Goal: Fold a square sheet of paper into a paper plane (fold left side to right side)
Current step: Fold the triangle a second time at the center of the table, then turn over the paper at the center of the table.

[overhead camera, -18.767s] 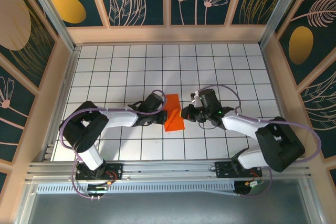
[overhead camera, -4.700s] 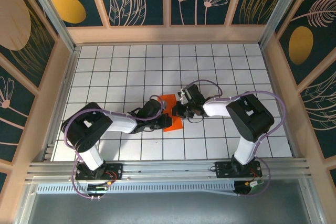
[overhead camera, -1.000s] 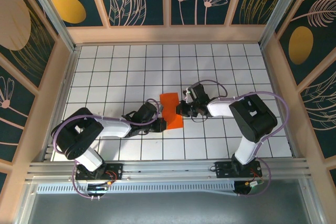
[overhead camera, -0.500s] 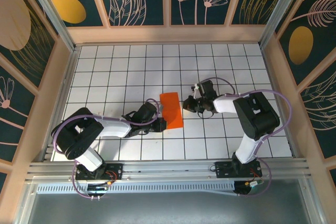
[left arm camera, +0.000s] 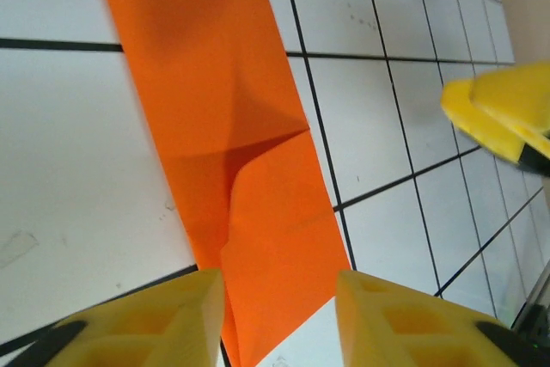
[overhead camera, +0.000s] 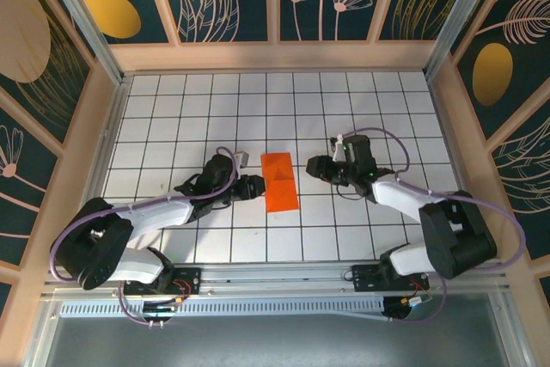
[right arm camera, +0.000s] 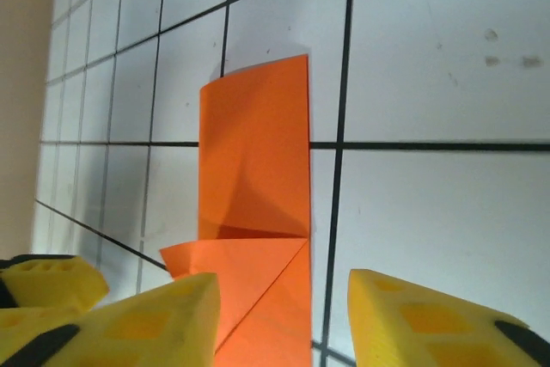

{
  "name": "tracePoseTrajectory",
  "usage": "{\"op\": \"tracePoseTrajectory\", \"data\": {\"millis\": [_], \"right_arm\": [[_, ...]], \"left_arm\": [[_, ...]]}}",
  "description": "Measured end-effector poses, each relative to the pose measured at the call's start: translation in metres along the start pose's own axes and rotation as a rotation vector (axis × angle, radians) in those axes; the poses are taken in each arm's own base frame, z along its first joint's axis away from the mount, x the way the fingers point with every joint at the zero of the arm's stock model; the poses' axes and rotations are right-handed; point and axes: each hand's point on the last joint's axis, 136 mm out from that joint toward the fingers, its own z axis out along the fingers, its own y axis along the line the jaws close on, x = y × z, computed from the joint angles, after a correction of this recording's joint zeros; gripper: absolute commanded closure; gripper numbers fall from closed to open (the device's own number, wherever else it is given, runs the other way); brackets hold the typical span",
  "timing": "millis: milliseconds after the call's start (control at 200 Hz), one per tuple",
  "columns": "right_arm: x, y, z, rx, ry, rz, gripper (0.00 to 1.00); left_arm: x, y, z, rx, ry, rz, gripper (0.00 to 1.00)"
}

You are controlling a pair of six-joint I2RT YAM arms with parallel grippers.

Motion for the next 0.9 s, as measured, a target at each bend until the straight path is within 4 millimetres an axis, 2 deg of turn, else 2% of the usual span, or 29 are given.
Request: {"op": "tracePoseTrajectory", "data": {"millis": [80, 190, 380, 626, 796, 901], "right_arm": [[0.004, 0.003, -0.01, -0.021, -0.023, 0.009, 0.19], [0.005, 0.009, -0.021, -0.054, -0.054, 0.007, 0.08], [0.011, 0.018, -0.031, -0.116, -0.068, 0.024, 0.05], [0.027, 0.012, -0.03, -0.135, -0.03, 0.068, 0.05], [0.029, 0.011, -0.029, -0.139, -0.03, 0.082, 0.06], [0.027, 0.013, -0.03, -0.146, -0.037, 0.077, 0.07]], "left_arm": [[-0.001, 0.009, 0.0, 0.001, 0.003, -0.031, 0.56], [-0.001, 0.018, 0.007, 0.002, 0.021, -0.058, 0.55], [0.009, 0.023, 0.025, 0.016, 0.082, -0.076, 0.55], [0.005, 0.018, 0.039, 0.054, 0.099, -0.08, 0.59], [0.006, 0.019, 0.048, 0.063, 0.116, -0.09, 0.67], [0.008, 0.02, 0.052, 0.064, 0.129, -0.097, 0.8]]}}
